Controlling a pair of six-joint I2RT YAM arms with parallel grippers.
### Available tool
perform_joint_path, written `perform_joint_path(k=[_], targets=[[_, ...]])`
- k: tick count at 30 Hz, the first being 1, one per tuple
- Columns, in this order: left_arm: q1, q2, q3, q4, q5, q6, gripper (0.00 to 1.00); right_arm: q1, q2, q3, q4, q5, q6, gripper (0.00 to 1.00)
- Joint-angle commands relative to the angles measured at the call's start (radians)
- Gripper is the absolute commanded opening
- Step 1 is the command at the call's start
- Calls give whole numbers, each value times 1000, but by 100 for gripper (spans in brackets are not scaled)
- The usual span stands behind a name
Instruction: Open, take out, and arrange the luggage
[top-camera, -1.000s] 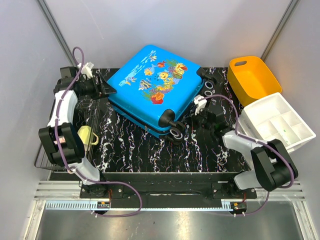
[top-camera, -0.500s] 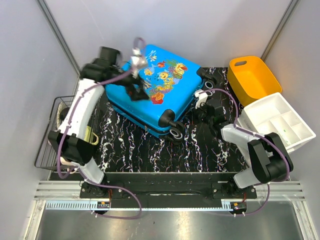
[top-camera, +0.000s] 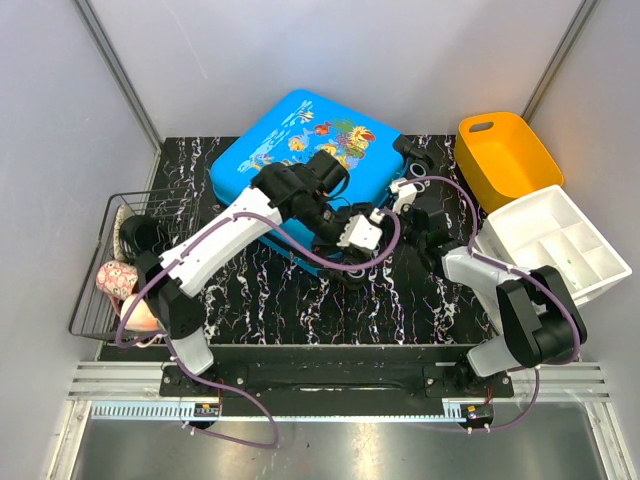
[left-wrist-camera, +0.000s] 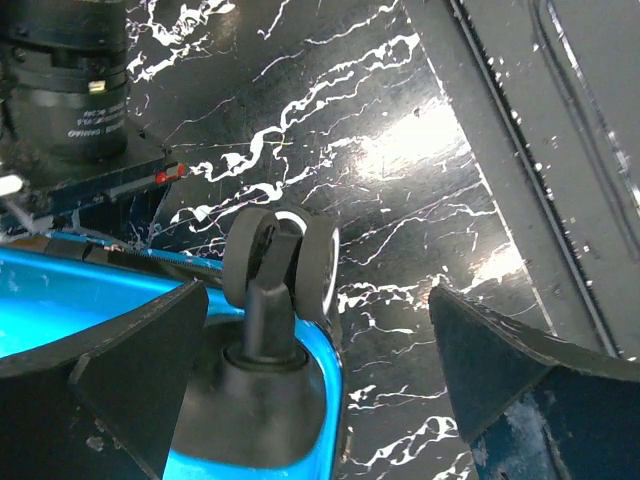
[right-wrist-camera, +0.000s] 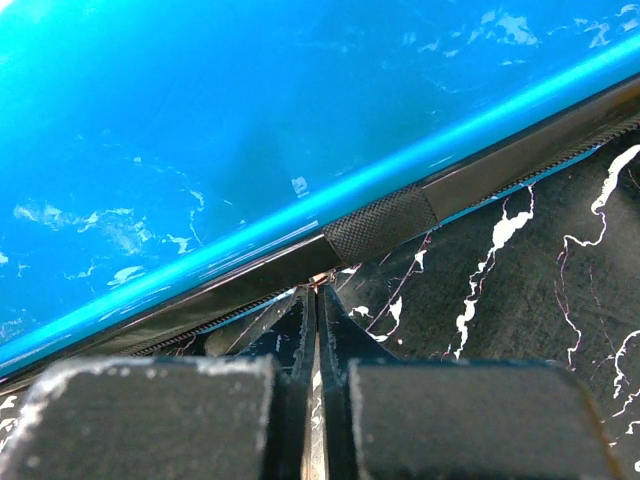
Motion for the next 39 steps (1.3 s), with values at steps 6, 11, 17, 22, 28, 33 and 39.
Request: perform_joint_path(k=[6, 11, 17, 22, 28, 33, 39], targets=[[-70, 107, -17, 148, -209, 105, 97, -8, -38, 33, 51, 99, -21, 0], [-78, 115, -58, 144, -253, 130, 86, -6, -38, 36, 59, 188, -102, 0], [-67, 22, -233, 133, -332, 220, 60, -8, -43, 3, 139, 230, -229, 0], [-31, -52, -275, 51, -300, 230, 47, -6, -37, -45, 209, 266, -300, 0], [58, -115, -367, 15, -321, 248, 25, -28, -23, -94, 338, 306, -368, 0], [126, -142, -404, -39, -330, 259, 18, -80, 4, -152, 508, 286, -374, 0], [215, -176, -444, -54, -346, 283, 15, -127, 63, -198, 691, 293, -421, 0]])
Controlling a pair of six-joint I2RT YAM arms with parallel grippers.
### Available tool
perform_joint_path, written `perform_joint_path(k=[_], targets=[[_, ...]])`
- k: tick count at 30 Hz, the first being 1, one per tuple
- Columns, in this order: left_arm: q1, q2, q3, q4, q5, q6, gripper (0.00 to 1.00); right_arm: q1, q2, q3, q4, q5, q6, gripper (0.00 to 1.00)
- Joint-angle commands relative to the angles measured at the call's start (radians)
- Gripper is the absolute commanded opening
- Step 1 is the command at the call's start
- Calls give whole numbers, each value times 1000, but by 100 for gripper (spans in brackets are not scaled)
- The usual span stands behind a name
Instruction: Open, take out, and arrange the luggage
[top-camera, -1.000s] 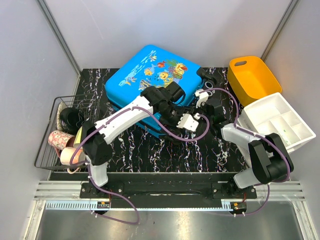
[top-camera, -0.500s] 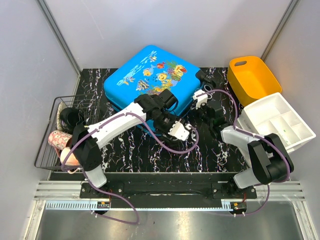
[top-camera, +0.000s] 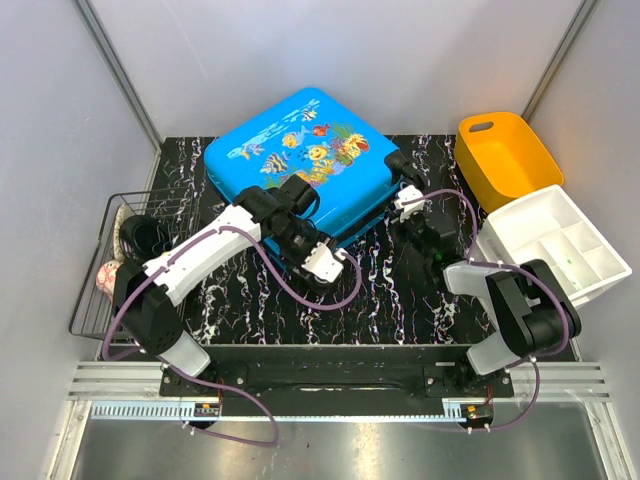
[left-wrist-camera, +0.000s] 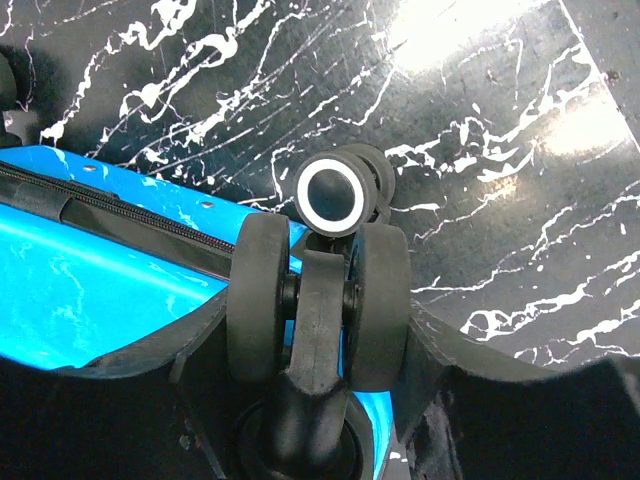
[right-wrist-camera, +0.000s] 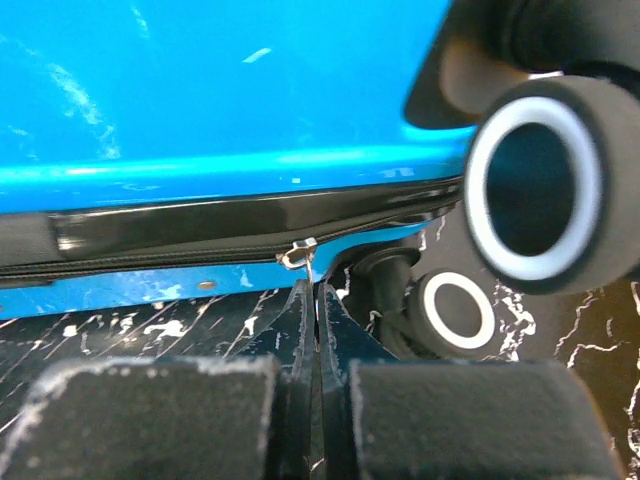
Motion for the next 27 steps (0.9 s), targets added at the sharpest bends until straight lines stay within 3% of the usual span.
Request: perform_joint_path(k=[1, 10, 15, 20, 27], targets=[[155, -35, -35, -182, -130, -93, 15, -91, 30, -25, 225, 149, -91, 0], [269, -35, -44, -217, -153, -33, 10, -179, 188, 3, 463, 217, -156, 0], [294, -40, -76, -231, -196, 13, 7, -220, 259, 70, 543, 176, -141, 0], [324, -28, -90, -242, -222, 56, 0, -267, 313, 122, 555, 58, -81, 0], [343, -15, -110, -274, -261, 117, 0, -289, 365, 197, 523, -175, -10, 0]])
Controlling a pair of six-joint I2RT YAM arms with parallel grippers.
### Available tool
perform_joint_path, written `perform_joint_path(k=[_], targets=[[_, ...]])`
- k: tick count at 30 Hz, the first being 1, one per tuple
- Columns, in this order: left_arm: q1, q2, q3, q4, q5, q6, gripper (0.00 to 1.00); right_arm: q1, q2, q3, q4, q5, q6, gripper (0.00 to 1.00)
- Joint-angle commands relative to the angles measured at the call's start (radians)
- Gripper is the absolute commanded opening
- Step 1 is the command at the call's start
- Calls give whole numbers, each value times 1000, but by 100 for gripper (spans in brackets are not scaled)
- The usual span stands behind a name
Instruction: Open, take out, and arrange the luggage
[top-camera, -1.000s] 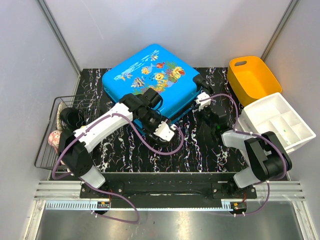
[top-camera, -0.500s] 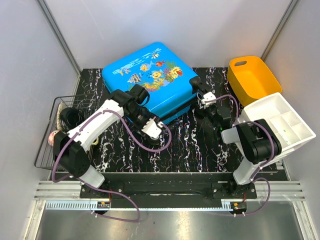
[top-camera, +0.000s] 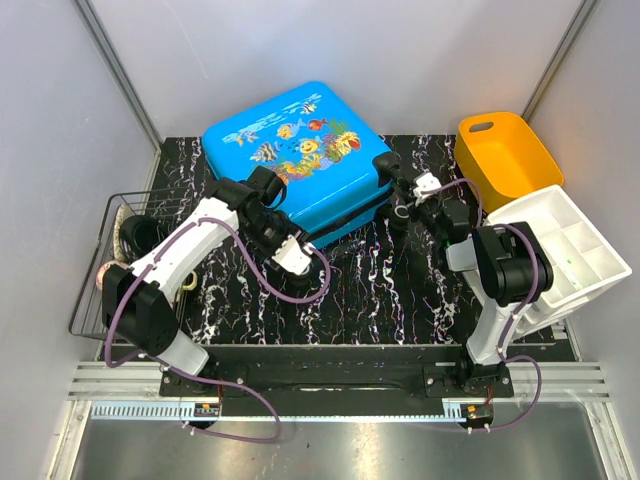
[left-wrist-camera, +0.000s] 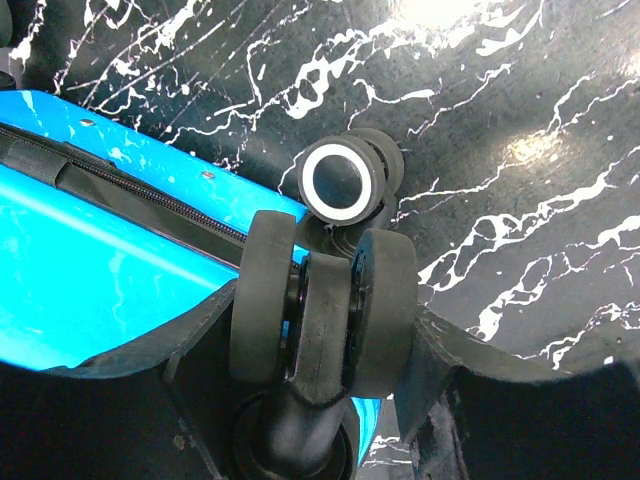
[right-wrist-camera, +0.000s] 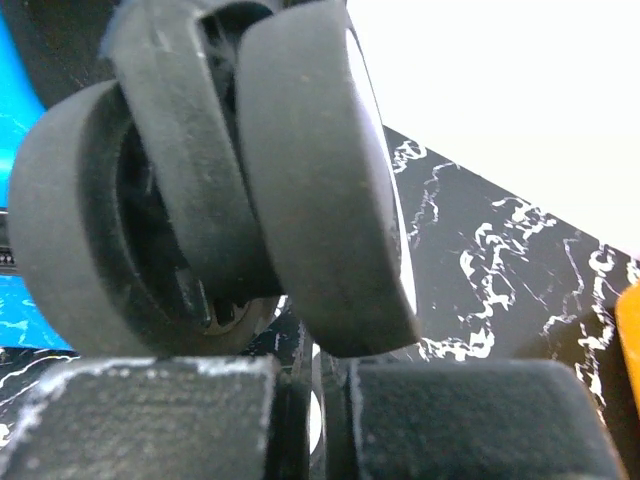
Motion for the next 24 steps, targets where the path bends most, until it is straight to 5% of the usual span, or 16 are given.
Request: perform_joint_path(k=[1, 24], targets=[[133, 18, -67, -183, -283, -157, 0, -87, 26, 89, 83, 25, 26, 0], [157, 85, -40, -249, -363, -50, 0, -166, 250, 432, 44, -242, 173, 0]])
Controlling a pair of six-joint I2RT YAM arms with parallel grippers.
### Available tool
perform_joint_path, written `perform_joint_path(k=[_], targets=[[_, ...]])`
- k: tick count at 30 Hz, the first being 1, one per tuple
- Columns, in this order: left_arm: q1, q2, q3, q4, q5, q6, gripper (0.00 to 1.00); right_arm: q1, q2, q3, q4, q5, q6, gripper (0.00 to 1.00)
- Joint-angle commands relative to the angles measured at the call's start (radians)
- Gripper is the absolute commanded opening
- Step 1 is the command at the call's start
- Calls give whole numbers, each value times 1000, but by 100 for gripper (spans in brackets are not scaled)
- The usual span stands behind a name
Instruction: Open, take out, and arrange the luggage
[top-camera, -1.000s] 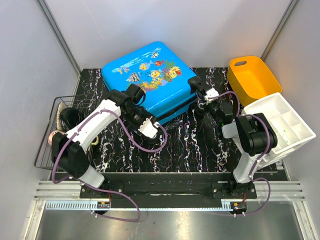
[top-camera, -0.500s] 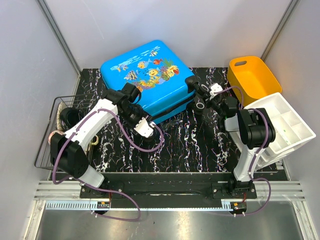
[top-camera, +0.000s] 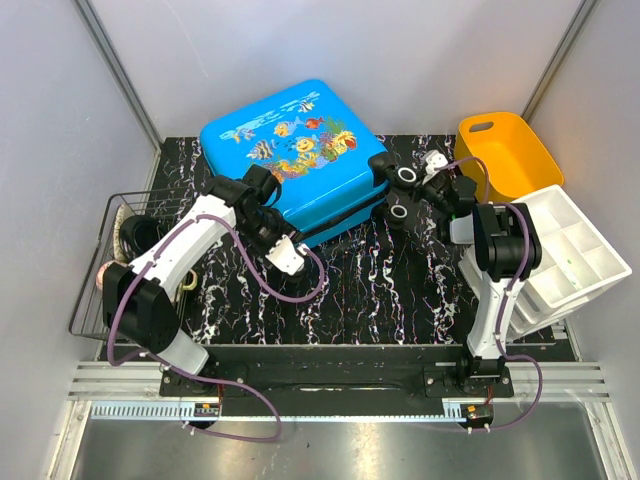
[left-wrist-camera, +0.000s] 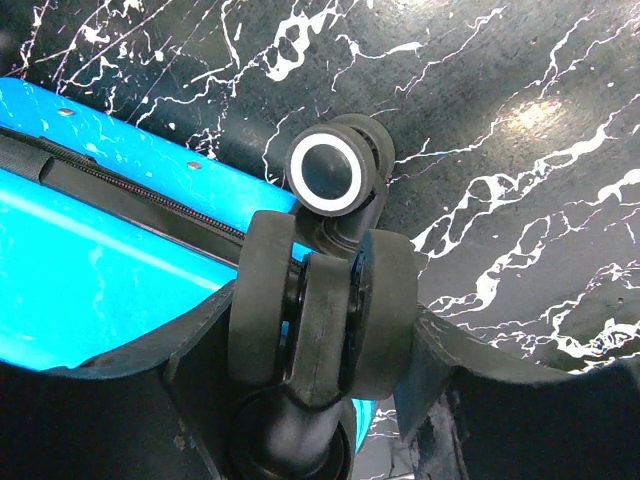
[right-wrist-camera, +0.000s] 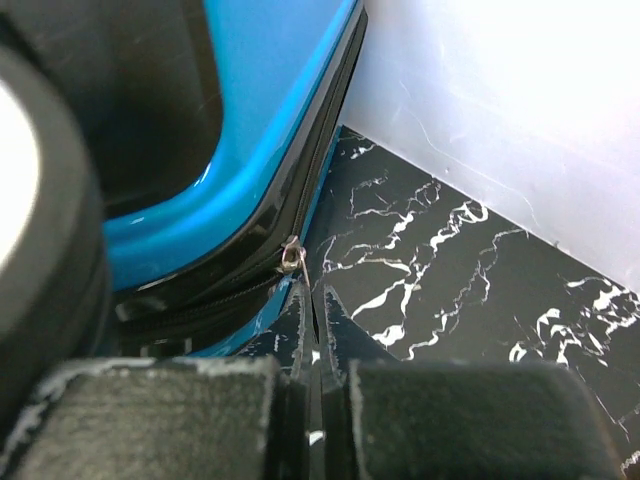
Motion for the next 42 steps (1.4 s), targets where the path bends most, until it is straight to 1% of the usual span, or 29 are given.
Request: perform_joint_path(k=[1, 6, 12, 15, 16, 18, 19, 21, 22, 23, 25, 26, 27, 28, 30, 31, 32, 33, 34, 35, 36, 37, 38, 39, 40, 41, 42], targets=[[116, 75, -37, -222, -311, -131, 0, -55, 36, 131, 66, 110, 27, 0], [114, 67, -60, -222, -325, -119, 0, -53, 86, 214, 37, 51, 73, 0], [113, 74, -51, -213, -325, -123, 0, -27, 151, 340, -9, 38, 145, 0], [111, 77, -29, -202, -320, -131, 1, 5, 136, 355, -90, 7, 146, 0], [113, 78, -23, -190, -316, -134, 5, 16, 125, 345, -125, 1, 146, 1], [111, 78, 6, -175, -301, -163, 14, 19, 82, 331, -170, -4, 146, 11], [111, 80, 21, -153, -296, -180, 33, 19, 64, 320, -234, -1, 144, 13], [111, 92, 90, -139, -291, -250, 48, 13, -12, 303, -322, 10, 103, 23], [113, 97, 124, -139, -285, -282, 55, 8, -39, 284, -395, 11, 100, 27], [111, 98, 186, -139, -267, -340, 65, -4, -93, 271, -426, 5, 101, 38], [114, 81, 234, -133, -241, -388, 73, -15, -142, 239, -512, 1, 90, 48], [113, 72, 263, -130, -215, -416, 92, -18, -188, 231, -540, 7, 83, 53], [111, 58, 270, -112, -199, -431, 95, -16, -209, 224, -599, 14, 70, 60], [113, 25, 273, -104, -186, -448, 99, -16, -229, 224, -636, 22, 61, 65], [111, -12, 278, -75, -137, -493, 99, -16, -289, 231, -716, 39, 35, 75], [113, -31, 275, -52, -124, -522, 99, -16, -308, 248, -794, 45, 27, 77], [116, -66, 270, -23, -110, -604, 99, -16, -335, 260, -836, 56, 26, 78], [122, -83, 268, 27, -100, -641, 99, -16, -345, 277, -915, 60, 24, 81], [136, -97, 268, 55, -83, -684, 99, -16, -349, 326, -958, 65, 29, 85], [175, -127, 267, 86, -33, -780, 99, -16, -348, 360, -1006, 68, 38, 86], [200, -138, 265, 156, -8, -840, 99, -16, -339, 401, -1055, 64, 70, 87], [226, -146, 262, 198, 15, -912, 99, -16, -323, 491, -1151, 56, 90, 92], [283, -152, 261, 241, 47, -1074, 99, -16, -288, 541, -1205, 54, 107, 93], [310, -150, 262, 305, 60, -1156, 99, -9, -270, 591, -1323, 54, 131, 94], [341, -141, 268, 331, 72, -1236, 99, 2, -251, 680, -1369, 54, 136, 94], [411, -134, 285, 357, 104, -1399, 99, 25, -221, 714, -1403, 60, 142, 96], [447, -103, 291, 420, 120, -1494, 99, 39, -205, 742, -1444, 64, 152, 96]])
